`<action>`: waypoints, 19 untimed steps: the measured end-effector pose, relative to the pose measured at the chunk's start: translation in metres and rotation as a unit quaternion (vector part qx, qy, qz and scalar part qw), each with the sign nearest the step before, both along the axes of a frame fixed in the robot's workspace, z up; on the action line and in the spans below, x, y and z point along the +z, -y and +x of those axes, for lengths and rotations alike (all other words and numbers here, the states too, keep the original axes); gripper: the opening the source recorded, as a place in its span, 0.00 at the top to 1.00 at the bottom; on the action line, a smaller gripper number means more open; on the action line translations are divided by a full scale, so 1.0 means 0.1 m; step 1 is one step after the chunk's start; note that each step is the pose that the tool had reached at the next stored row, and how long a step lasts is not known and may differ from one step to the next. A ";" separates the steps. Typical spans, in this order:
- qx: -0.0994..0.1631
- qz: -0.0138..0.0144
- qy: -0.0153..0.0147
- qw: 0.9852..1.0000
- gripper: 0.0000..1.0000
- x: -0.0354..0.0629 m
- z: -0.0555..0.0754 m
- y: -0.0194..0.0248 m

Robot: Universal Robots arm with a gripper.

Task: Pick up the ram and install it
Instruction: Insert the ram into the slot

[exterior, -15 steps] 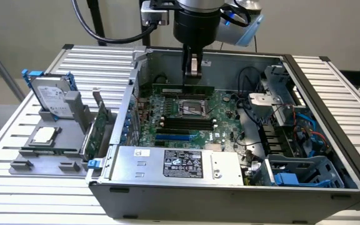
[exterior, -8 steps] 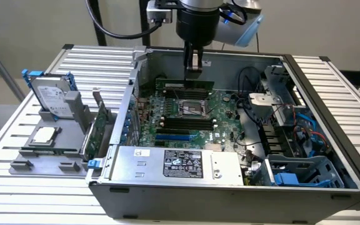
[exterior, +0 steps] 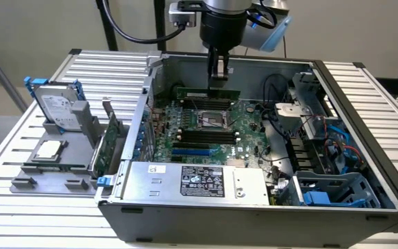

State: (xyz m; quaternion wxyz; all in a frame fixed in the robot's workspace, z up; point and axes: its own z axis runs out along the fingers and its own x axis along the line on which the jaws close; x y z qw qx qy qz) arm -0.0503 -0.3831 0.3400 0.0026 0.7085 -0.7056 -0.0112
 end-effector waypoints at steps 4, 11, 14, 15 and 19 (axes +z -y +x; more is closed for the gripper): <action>0.000 0.000 0.000 1.000 1.00 0.000 0.00 0.000; 0.000 0.000 0.000 1.000 1.00 0.000 0.00 0.000; 0.000 0.000 0.000 1.000 1.00 0.000 0.00 0.000; 0.000 0.000 0.000 1.000 1.00 0.000 0.00 0.000; 0.000 0.000 0.000 1.000 1.00 0.000 0.00 0.000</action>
